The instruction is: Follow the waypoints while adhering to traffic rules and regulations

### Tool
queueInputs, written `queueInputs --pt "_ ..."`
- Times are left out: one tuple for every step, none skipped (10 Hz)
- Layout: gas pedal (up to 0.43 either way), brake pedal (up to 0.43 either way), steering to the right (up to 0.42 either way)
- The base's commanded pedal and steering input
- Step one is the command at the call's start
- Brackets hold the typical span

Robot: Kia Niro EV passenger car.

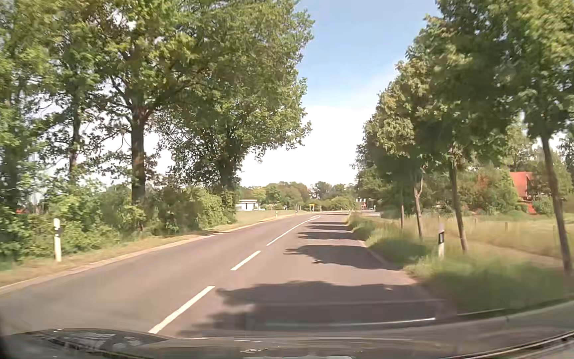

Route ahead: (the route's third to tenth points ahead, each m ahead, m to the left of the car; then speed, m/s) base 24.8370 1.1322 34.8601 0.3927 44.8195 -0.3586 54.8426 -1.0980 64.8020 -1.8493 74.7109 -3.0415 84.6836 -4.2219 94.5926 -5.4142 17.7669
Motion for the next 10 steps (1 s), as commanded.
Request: queueInputs --pt "0.169 0.0 0.005" --pt "0.169 0.0 0.005" --pt "0.169 0.0 0.005" --pt "0.169 0.0 0.005" --pt "0.169 0.0 0.005" --pt "0.169 0.0 0.005" --pt "0.169 0.0 0.007" --pt "0.169 0.0 0.007" --pt "0.169 0.0 0.009" --pt "0.169 0.0 0.011"
